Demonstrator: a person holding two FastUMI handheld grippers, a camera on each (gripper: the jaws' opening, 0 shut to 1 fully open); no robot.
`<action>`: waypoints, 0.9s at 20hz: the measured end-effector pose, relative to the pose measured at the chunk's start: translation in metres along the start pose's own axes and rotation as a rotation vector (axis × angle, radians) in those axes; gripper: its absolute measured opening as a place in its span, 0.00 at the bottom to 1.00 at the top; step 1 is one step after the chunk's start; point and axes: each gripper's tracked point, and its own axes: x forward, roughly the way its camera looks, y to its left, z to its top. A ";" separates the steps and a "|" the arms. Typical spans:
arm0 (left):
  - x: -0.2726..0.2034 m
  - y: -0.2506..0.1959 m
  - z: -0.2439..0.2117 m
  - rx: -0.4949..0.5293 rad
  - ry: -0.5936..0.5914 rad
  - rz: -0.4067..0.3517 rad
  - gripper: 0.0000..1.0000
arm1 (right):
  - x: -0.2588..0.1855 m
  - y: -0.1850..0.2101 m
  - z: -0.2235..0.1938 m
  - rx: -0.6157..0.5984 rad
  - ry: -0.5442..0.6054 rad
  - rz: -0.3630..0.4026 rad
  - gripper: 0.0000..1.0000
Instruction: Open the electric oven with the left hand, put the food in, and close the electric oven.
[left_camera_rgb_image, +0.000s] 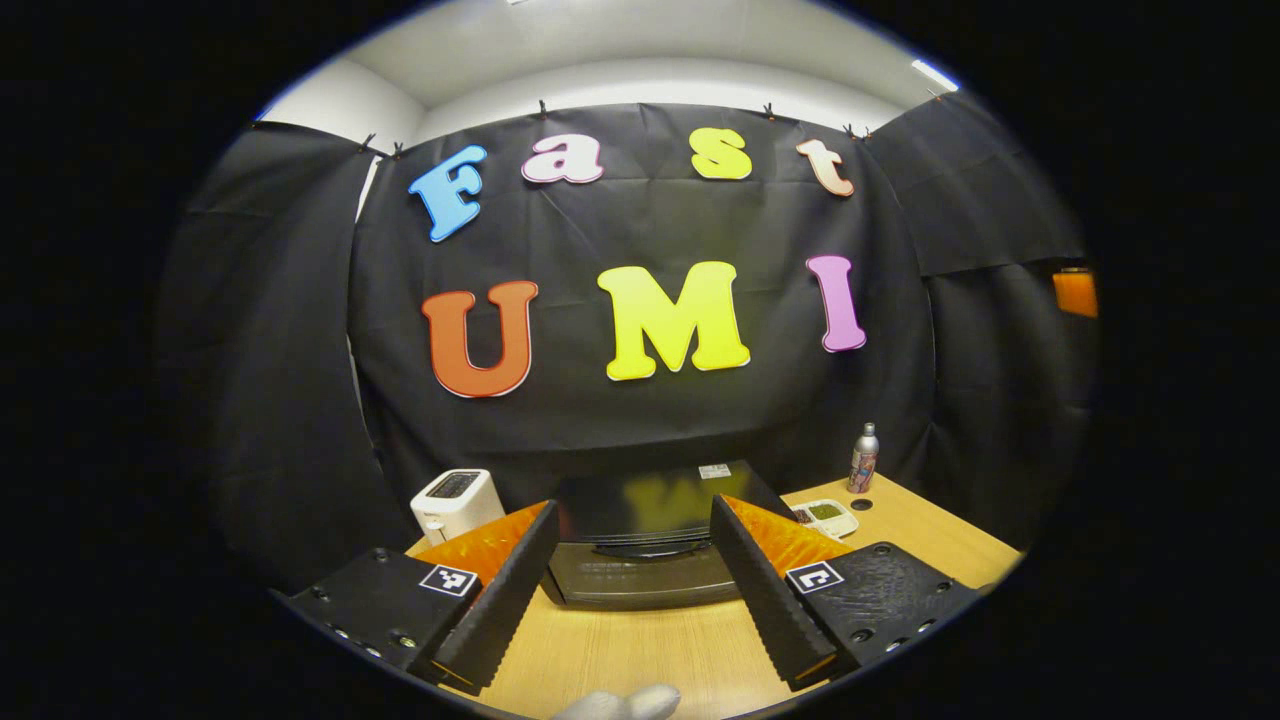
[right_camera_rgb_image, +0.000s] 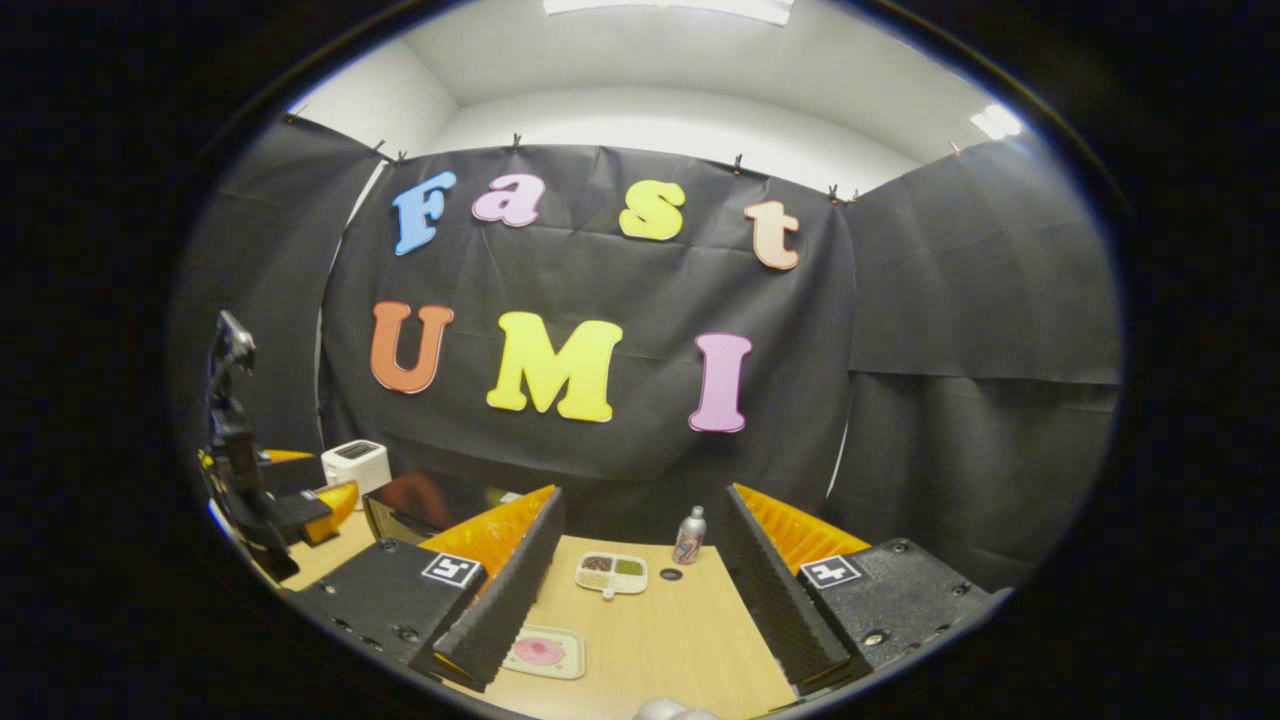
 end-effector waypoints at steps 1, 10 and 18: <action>0.010 -0.004 -0.011 -0.003 0.017 -0.010 0.96 | -0.002 -0.003 0.001 -0.011 0.003 -0.008 1.00; 0.109 -0.006 -0.091 -0.039 0.130 -0.027 0.97 | -0.018 -0.014 -0.002 -0.039 0.047 -0.083 1.00; 0.144 -0.005 -0.109 -0.068 0.165 -0.049 0.96 | -0.023 -0.008 -0.005 -0.047 0.074 -0.125 1.00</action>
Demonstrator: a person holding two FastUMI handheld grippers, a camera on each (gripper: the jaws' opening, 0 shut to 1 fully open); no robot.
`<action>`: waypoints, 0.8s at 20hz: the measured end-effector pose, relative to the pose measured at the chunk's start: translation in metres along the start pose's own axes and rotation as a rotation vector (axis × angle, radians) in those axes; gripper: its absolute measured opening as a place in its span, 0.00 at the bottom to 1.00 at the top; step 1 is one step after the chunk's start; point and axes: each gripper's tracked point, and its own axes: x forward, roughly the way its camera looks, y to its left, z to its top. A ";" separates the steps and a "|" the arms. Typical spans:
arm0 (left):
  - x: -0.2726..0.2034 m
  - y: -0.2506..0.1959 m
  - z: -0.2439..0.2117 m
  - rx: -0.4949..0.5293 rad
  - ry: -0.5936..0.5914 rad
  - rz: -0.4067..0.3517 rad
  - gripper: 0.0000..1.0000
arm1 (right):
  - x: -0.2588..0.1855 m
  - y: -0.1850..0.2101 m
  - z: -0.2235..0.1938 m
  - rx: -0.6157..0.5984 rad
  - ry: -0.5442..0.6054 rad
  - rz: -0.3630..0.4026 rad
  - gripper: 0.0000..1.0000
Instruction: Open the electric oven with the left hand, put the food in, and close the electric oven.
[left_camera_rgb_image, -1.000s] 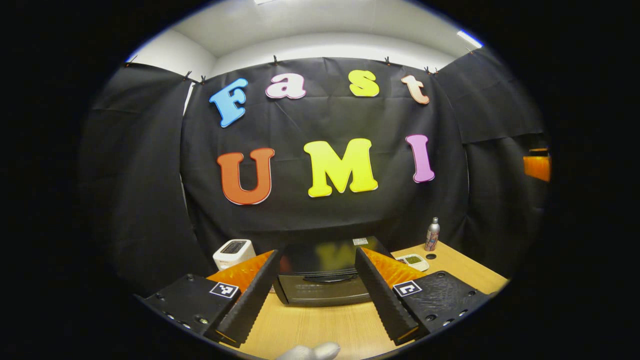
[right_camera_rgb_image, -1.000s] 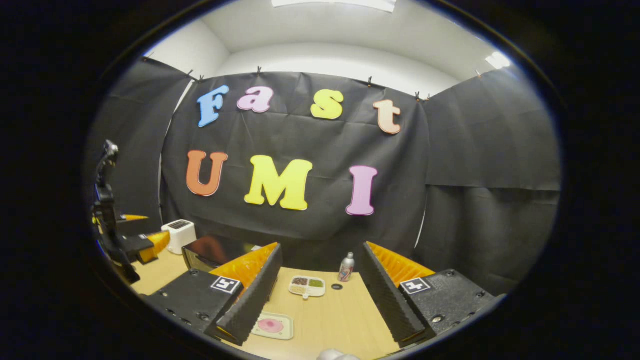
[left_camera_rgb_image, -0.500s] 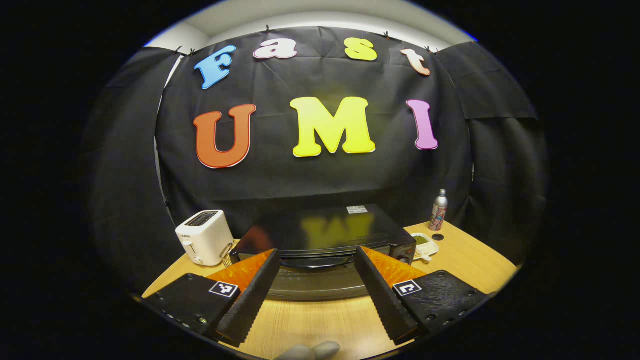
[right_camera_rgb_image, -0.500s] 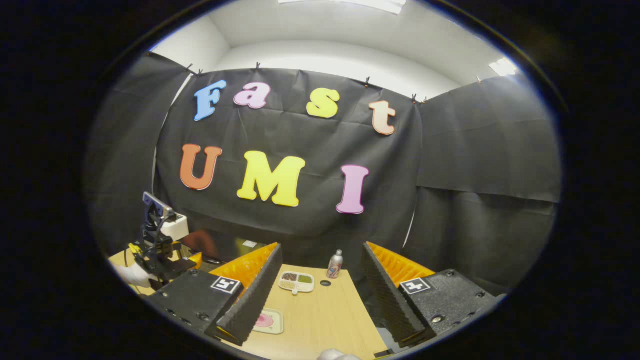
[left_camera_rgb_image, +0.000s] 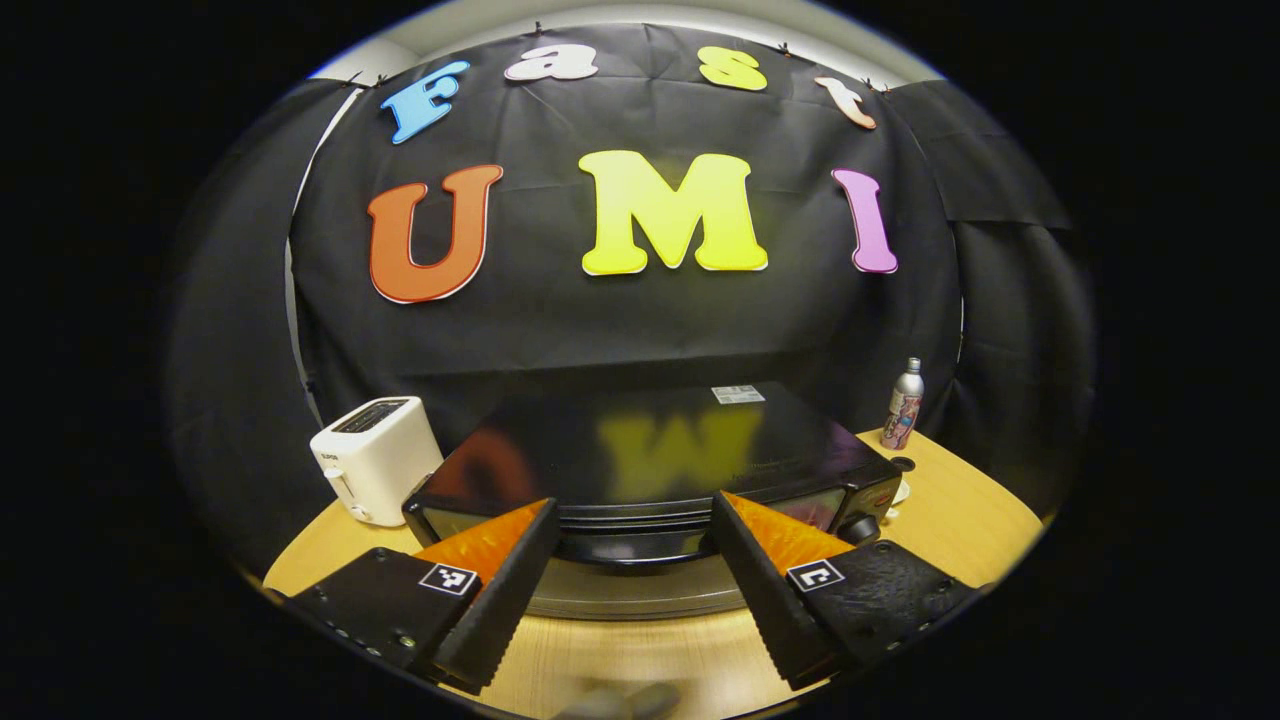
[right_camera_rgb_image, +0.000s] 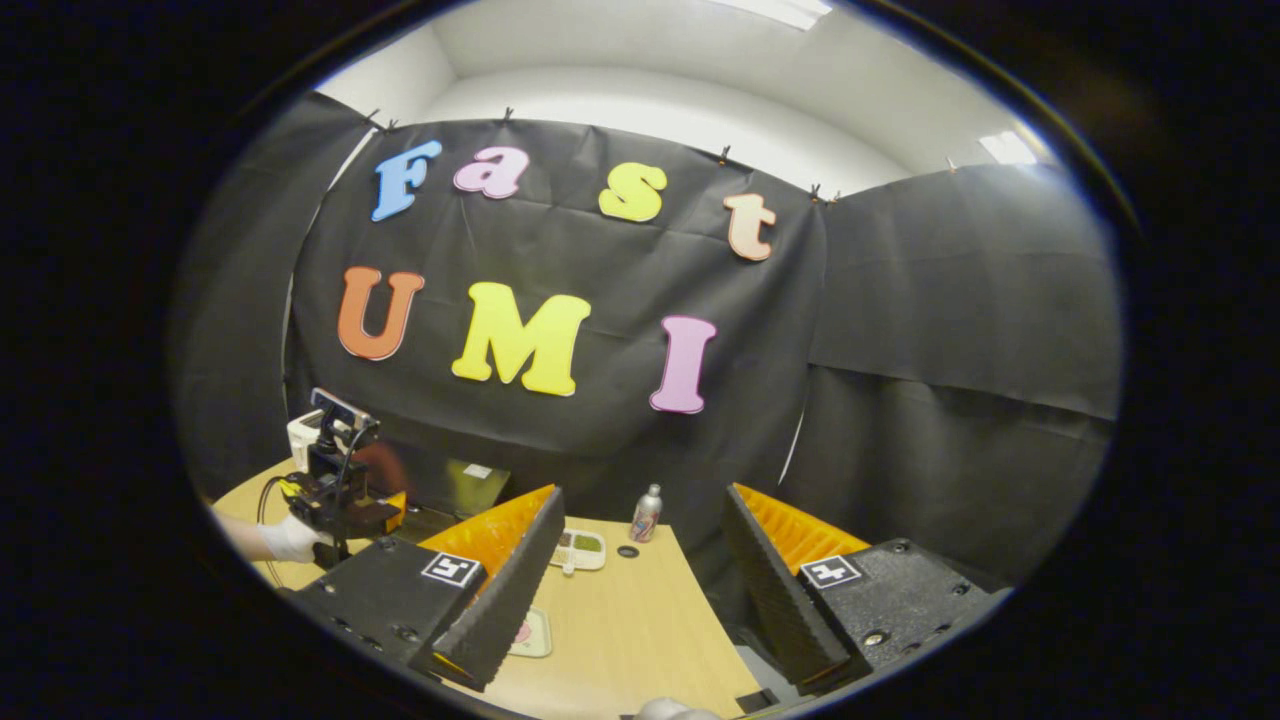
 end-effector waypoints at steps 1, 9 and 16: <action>0.000 0.000 0.001 -0.005 -0.002 -0.003 0.96 | -0.001 0.002 0.000 0.007 0.000 0.003 1.00; -0.008 0.000 -0.005 -0.007 0.058 -0.020 0.97 | -0.006 0.009 -0.005 0.015 0.004 0.029 1.00; -0.029 -0.001 -0.016 0.005 0.063 -0.026 0.97 | -0.003 0.014 -0.011 0.025 0.014 0.066 1.00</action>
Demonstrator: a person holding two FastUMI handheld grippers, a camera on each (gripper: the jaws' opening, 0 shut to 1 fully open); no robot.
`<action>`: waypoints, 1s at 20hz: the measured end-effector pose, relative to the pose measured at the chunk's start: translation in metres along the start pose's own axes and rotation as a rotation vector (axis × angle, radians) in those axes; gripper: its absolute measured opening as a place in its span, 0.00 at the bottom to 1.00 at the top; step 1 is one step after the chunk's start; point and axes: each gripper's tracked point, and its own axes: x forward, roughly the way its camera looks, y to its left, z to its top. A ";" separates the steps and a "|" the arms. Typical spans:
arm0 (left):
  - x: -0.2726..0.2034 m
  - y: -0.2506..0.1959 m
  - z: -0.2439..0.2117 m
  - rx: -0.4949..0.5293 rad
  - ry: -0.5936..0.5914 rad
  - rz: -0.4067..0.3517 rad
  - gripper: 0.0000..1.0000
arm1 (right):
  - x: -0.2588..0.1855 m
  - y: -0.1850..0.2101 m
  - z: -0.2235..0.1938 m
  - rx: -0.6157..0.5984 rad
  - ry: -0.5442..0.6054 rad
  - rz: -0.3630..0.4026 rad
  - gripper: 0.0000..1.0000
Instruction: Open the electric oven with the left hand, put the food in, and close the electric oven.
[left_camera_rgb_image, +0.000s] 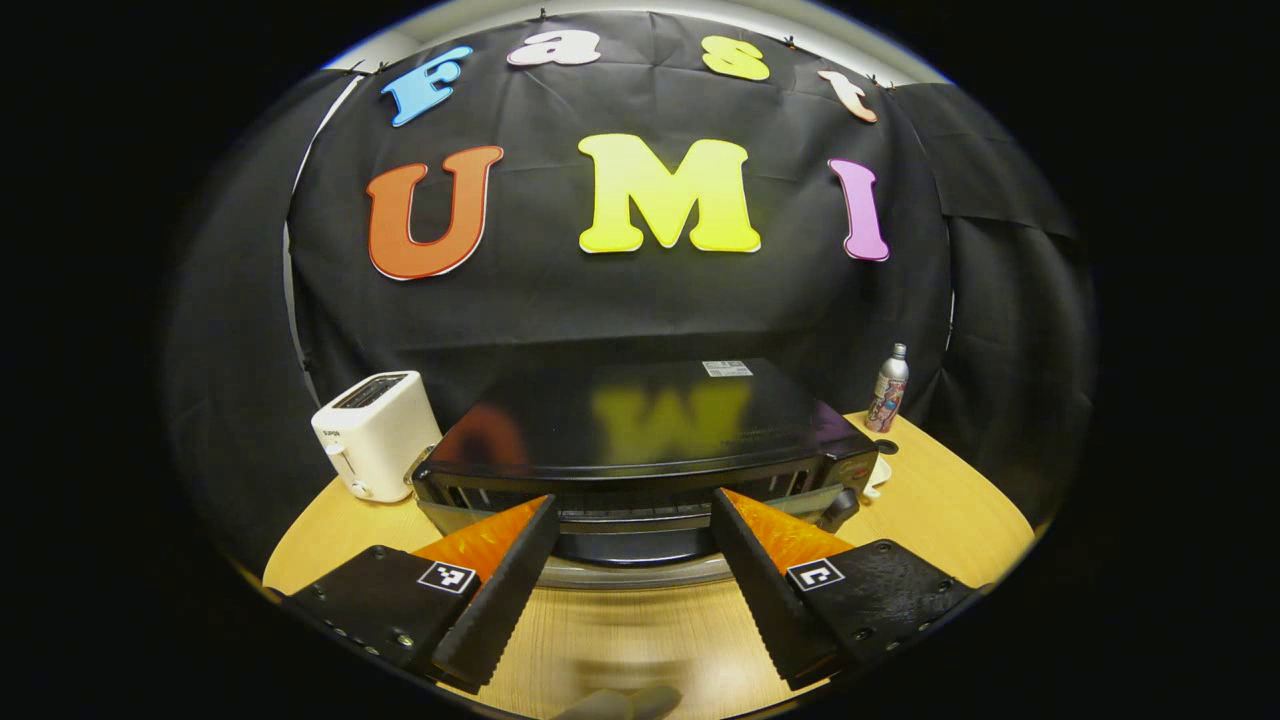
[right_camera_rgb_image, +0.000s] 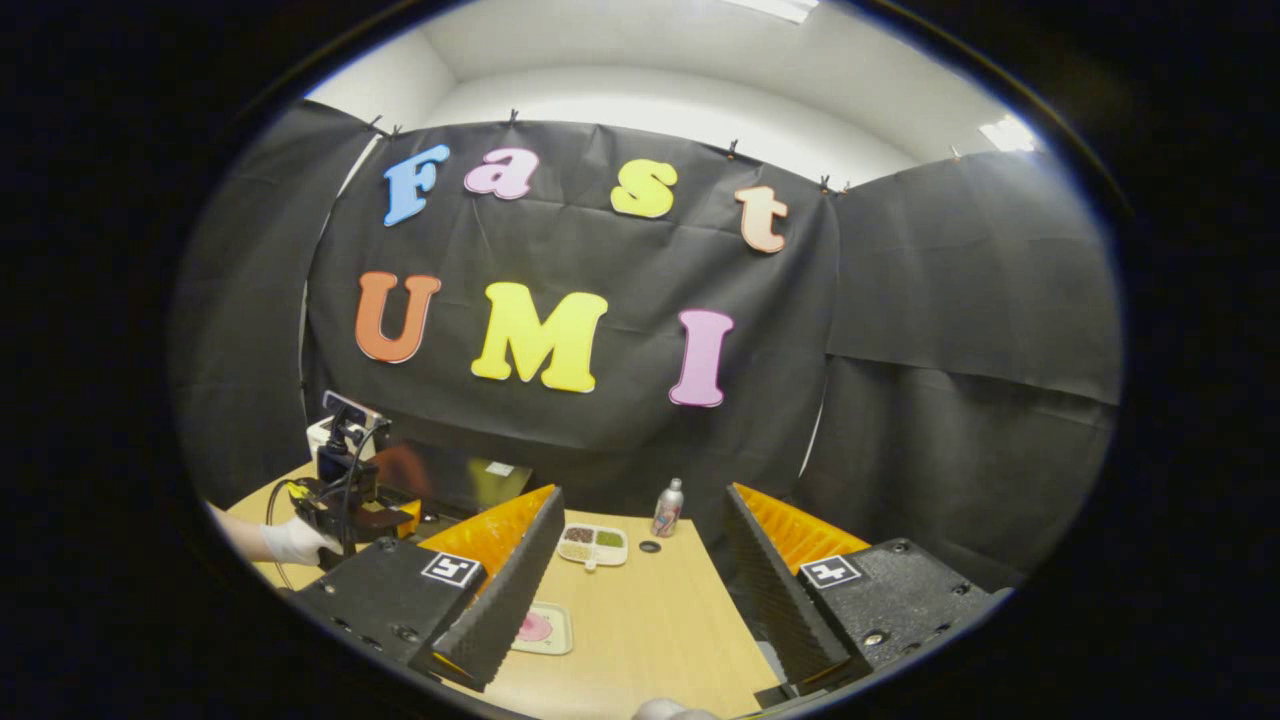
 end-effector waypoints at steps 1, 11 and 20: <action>-0.003 0.000 -0.002 0.000 0.003 -0.001 0.97 | 0.001 0.001 -0.001 0.004 0.002 0.008 1.00; -0.039 0.002 -0.044 -0.011 0.056 0.011 0.97 | 0.007 0.006 -0.014 -0.006 0.028 0.071 1.00; -0.063 -0.001 -0.088 -0.016 0.125 0.019 0.97 | 0.016 0.011 -0.023 -0.012 0.046 0.115 1.00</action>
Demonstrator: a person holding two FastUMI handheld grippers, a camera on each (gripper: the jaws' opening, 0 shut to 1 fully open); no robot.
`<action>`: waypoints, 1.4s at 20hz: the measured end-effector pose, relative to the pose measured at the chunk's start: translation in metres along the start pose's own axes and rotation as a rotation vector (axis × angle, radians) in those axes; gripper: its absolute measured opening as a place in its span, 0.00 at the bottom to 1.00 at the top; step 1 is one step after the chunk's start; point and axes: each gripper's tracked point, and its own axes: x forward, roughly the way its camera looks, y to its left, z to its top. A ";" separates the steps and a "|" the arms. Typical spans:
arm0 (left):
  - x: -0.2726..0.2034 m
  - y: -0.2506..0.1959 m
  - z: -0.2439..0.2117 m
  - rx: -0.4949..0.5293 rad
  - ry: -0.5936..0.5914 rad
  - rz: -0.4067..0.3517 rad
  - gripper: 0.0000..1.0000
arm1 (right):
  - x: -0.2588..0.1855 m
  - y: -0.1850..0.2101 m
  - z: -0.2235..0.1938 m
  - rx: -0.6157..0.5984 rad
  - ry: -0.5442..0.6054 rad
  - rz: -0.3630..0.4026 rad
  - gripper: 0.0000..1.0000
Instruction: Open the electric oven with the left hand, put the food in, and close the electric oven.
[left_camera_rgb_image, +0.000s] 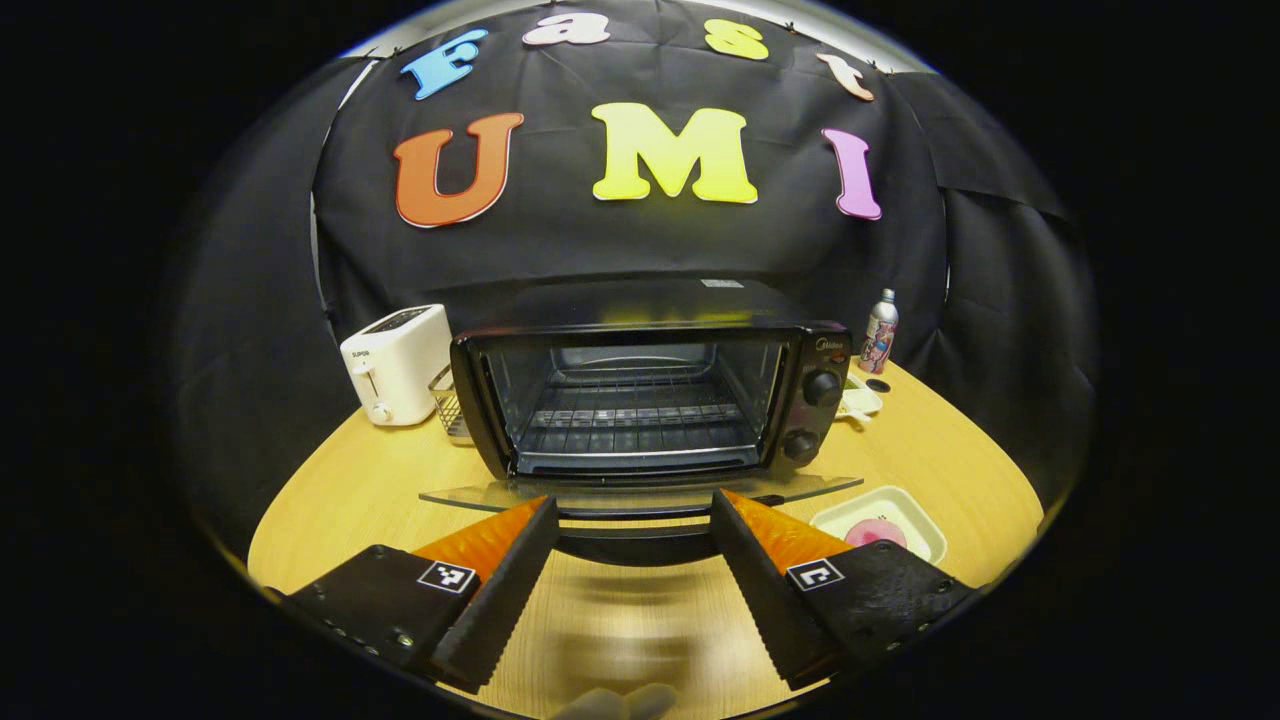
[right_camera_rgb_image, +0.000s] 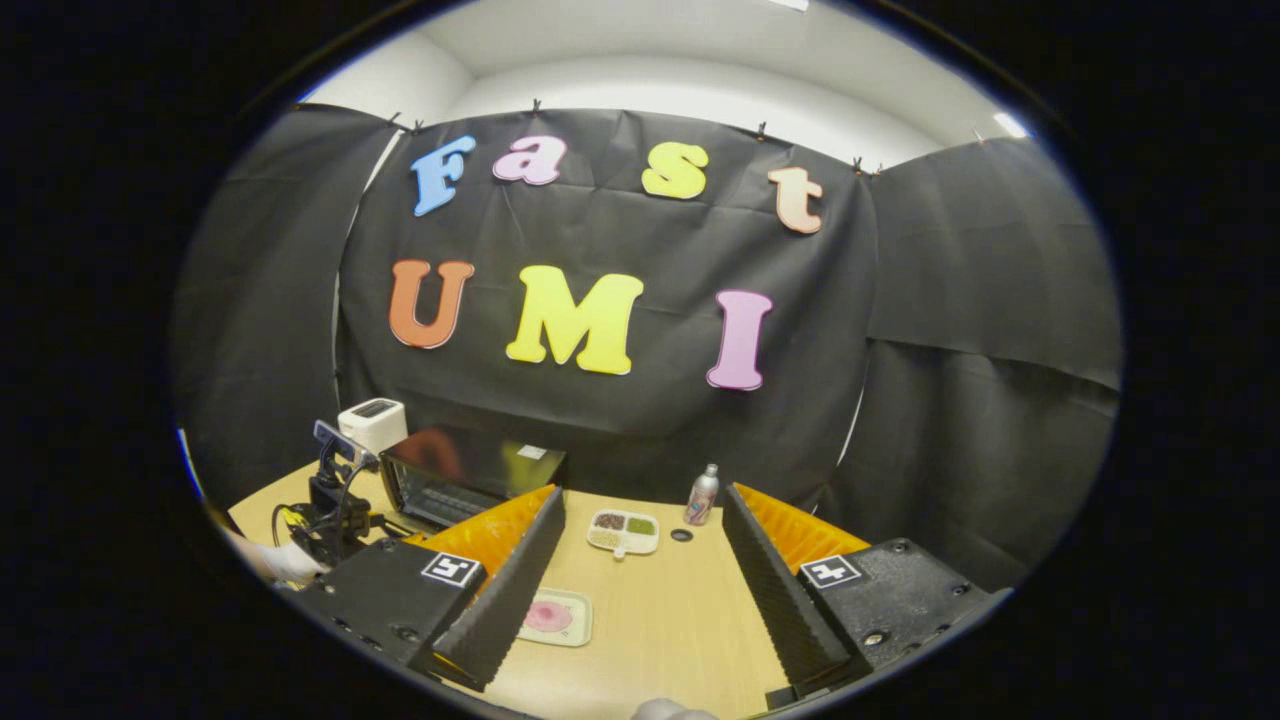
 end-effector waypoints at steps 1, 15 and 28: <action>-0.001 0.000 -0.006 0.001 0.007 0.000 0.97 | 0.000 0.000 -0.002 -0.001 0.004 0.002 1.00; -0.004 -0.002 -0.071 -0.047 0.153 -0.009 0.97 | 0.013 -0.004 -0.020 -0.005 0.046 -0.007 1.00; 0.009 -0.004 -0.102 -0.024 0.263 -0.016 0.95 | 0.021 -0.003 -0.040 -0.013 0.099 -0.005 1.00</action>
